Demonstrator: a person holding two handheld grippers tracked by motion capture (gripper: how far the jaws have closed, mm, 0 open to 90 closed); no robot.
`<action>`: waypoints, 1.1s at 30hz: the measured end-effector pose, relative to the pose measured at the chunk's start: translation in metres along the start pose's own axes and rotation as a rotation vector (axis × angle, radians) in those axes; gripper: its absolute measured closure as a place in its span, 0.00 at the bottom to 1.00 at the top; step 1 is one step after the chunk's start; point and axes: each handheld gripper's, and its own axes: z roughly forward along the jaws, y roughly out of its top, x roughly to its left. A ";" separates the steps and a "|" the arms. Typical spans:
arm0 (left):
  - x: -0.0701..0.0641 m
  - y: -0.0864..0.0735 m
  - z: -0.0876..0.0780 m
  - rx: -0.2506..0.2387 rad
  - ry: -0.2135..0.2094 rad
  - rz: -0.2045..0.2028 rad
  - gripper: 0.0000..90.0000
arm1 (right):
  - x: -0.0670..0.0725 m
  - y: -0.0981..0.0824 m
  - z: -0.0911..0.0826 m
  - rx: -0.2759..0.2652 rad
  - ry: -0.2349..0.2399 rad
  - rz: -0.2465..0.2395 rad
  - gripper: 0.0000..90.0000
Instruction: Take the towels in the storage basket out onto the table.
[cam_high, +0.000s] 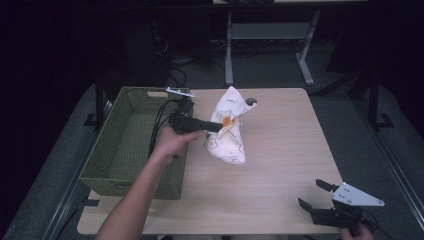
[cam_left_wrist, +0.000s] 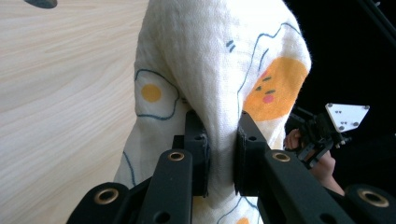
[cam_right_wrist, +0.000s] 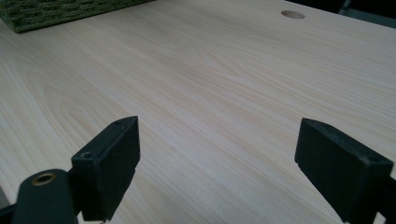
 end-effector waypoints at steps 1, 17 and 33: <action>0.000 0.000 0.002 -0.002 0.001 -0.002 0.88 | 0.000 0.000 0.000 0.000 0.000 0.000 0.15; -0.003 -0.001 0.032 -0.004 0.002 -0.001 0.88 | 0.000 0.000 0.001 -0.002 0.005 0.010 0.15; 0.006 -0.005 0.071 -0.003 0.040 -0.045 0.88 | 0.001 0.000 0.001 0.000 0.013 0.010 0.15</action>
